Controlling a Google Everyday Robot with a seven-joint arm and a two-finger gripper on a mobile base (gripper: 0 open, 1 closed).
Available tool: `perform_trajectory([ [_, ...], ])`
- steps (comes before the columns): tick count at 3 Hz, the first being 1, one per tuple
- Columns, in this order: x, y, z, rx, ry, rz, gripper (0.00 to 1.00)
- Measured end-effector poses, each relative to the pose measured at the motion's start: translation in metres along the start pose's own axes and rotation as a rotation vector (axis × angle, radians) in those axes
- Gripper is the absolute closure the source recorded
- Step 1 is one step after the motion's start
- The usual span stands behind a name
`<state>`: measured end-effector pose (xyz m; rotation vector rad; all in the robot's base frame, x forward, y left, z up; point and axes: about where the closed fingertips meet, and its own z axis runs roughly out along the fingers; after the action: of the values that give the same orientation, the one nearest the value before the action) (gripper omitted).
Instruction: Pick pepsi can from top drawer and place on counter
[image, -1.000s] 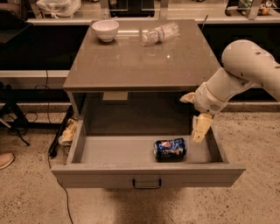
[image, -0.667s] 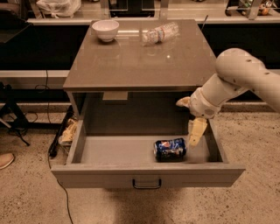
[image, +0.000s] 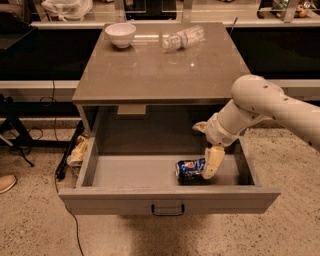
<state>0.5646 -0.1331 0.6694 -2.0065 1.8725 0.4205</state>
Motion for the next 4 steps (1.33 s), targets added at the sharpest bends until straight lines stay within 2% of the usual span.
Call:
perform_trajectory([
  [2, 0.014, 0.0, 0.048, 0.015, 0.015, 0.017, 0.0],
  [3, 0.025, -0.001, 0.062, 0.028, 0.01, 0.037, 0.17],
  [4, 0.032, -0.002, 0.058, 0.057, -0.007, 0.05, 0.41],
])
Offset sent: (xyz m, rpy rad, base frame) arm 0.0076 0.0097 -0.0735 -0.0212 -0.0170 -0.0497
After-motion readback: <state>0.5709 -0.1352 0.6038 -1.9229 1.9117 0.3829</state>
